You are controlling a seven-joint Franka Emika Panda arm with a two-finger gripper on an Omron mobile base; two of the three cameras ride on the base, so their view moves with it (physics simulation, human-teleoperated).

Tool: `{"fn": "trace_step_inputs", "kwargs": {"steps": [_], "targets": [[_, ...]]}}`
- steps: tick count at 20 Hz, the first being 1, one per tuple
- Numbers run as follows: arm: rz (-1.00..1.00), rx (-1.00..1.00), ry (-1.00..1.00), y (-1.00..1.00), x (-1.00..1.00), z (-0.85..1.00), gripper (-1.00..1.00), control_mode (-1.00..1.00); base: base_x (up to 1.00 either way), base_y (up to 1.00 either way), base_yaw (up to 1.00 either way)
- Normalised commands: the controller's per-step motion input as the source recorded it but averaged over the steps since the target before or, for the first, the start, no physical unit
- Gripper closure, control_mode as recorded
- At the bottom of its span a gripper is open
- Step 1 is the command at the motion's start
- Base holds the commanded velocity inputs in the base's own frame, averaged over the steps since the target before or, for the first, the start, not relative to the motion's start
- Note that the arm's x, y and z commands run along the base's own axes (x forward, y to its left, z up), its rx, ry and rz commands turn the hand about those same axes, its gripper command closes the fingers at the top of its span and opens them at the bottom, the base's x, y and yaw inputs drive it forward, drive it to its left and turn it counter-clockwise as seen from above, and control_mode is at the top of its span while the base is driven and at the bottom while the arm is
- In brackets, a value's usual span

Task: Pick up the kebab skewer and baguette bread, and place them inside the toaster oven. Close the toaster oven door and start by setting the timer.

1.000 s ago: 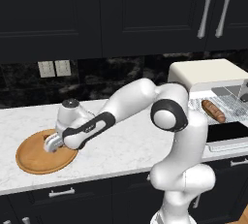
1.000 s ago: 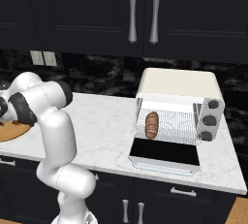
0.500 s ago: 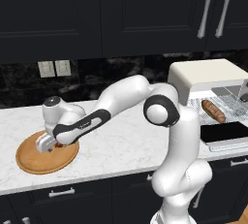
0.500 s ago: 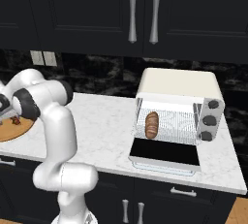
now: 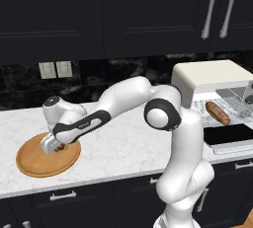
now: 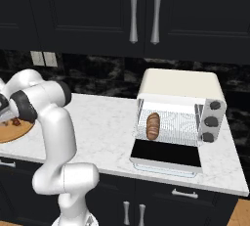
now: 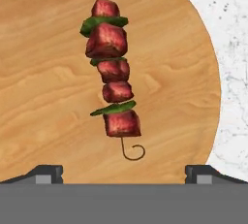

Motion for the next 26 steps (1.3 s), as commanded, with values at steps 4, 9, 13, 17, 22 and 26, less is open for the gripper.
{"fn": "trace_step_inputs", "kwargs": {"steps": [4, 9, 13, 17, 22, 26], "targets": [[0.03, 0.00, 0.00, -0.01, 0.18, -0.31, -1.00, -1.00, 0.00, 0.00, 0.00], [0.03, 0.00, 0.01, 0.12, 0.16, -0.28, -1.00, -1.00, 0.00, 0.00, 0.00], [0.04, 0.00, 0.03, 0.11, 0.36, -0.14, -1.00, -1.00, 0.00, 0.00, 0.00], [0.05, 0.00, 0.04, 0.17, 0.34, -0.02, -1.00, -1.00, 0.00, 0.00, 0.00], [0.05, 0.00, 0.05, 0.39, 0.10, -0.01, -1.00, -1.00, 0.00, 0.00, 0.00], [0.05, 0.00, 0.03, 0.34, 0.00, -0.06, -1.00, -1.00, 0.00, 0.00, 0.00]]}}
